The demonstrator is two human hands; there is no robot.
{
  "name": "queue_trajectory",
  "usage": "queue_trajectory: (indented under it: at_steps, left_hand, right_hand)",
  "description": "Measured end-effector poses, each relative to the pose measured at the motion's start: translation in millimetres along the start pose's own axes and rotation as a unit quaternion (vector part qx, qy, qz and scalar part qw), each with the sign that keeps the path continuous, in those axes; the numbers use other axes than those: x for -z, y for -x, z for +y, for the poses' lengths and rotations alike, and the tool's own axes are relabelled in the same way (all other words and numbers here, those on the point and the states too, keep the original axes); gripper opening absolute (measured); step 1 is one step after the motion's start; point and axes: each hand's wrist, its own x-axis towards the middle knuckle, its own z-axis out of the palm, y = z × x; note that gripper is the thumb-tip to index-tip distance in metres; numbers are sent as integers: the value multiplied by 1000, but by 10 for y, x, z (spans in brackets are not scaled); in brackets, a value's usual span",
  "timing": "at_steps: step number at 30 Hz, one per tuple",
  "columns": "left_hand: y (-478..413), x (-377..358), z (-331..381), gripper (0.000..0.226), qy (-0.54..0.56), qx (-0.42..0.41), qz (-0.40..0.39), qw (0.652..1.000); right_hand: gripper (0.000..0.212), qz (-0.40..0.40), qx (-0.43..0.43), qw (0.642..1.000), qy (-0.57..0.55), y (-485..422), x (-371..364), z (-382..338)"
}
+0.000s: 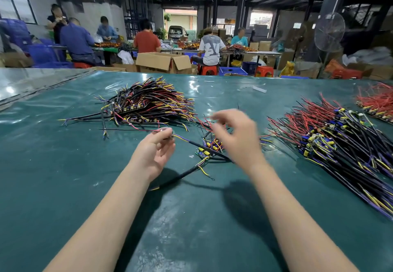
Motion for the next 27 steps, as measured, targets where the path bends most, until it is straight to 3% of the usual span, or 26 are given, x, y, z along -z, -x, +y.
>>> queue_trajectory:
  at_steps: [2, 5, 12, 17, 24, 27]
  left_hand:
    - [5, 4, -22, 18, -14, -2, -36, 999]
    - [32, -1, -84, 18, -45, -8, -92, 995]
    - [31, -23, -116, 8, -62, 45, -149, 986]
    - [5, -2, -118, 4, -151, 40, -88, 984]
    - [4, -10, -126, 5, -194, 23, -91, 977]
    - [6, 5, -202, 13, -351, -75, -76, 930]
  right_hand:
    - [32, -154, 79, 981, 92, 61, -249, -166]
    - [33, -215, 63, 962, 157, 136, -450, -249]
    - [21, -158, 37, 967, 199, 32, -327, -97]
    - [21, -74, -51, 948, 305, -233, 65, 252]
    - [21, 45, -221, 877, 424, -417, 1003, 977]
    - [23, 7, -331, 826, 456, -259, 1166, 1194]
